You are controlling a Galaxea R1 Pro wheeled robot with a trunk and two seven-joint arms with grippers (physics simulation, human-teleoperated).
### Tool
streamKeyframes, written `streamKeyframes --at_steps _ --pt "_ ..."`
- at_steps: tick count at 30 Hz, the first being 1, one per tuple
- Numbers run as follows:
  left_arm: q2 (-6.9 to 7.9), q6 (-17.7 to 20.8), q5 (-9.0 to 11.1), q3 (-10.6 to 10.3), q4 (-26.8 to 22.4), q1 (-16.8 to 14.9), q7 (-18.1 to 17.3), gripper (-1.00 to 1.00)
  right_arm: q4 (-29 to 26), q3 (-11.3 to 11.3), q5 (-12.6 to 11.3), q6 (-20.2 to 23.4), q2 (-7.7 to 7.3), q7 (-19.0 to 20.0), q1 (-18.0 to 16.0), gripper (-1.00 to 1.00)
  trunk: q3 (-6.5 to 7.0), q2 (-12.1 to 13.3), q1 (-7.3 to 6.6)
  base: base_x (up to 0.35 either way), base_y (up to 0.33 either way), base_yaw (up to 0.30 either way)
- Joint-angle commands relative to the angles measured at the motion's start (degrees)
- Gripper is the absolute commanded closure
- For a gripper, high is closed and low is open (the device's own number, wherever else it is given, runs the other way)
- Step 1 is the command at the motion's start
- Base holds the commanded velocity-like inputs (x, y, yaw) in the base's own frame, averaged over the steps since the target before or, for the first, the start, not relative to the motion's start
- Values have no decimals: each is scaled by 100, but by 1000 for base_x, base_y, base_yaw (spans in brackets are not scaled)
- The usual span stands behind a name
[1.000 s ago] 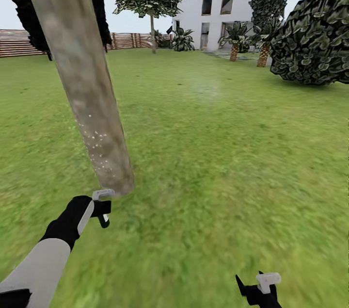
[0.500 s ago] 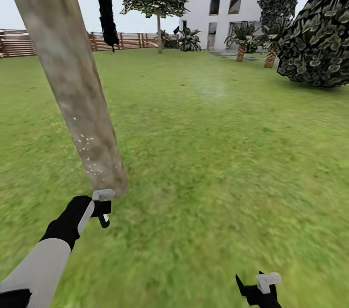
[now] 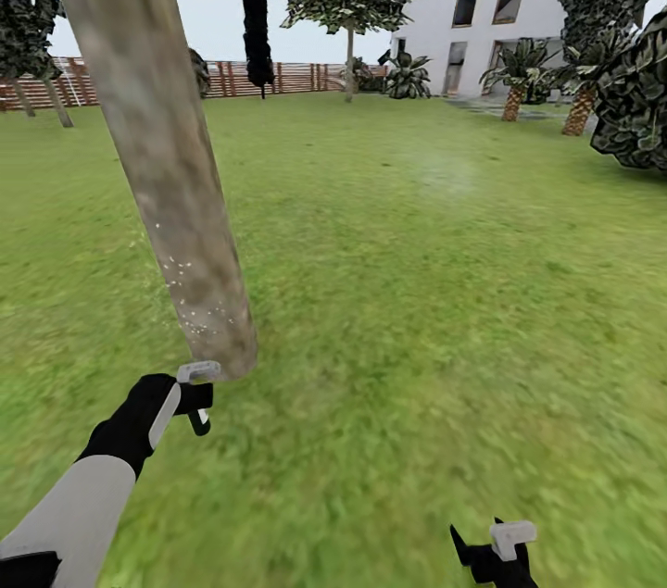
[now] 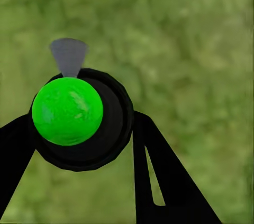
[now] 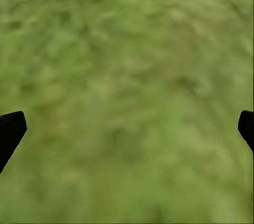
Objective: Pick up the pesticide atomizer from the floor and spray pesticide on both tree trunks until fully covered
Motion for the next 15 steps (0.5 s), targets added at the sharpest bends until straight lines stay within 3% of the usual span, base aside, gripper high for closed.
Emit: streamKeyframes --at_steps 1,6,15 --pt "0 0 0 0 0 -1 -5 100 0 0 0 0 1 0 0 -100 0 0 0 173 -244 278" --pt "0 0 0 -7 1 0 -5 100 -5 0 -3 0 -3 0 0 -100 0 0 0 164 -245 216" --pt "-5 0 0 -9 0 1 -3 100 -9 0 -7 0 -4 0 0 -100 0 0 0 22 -270 6"
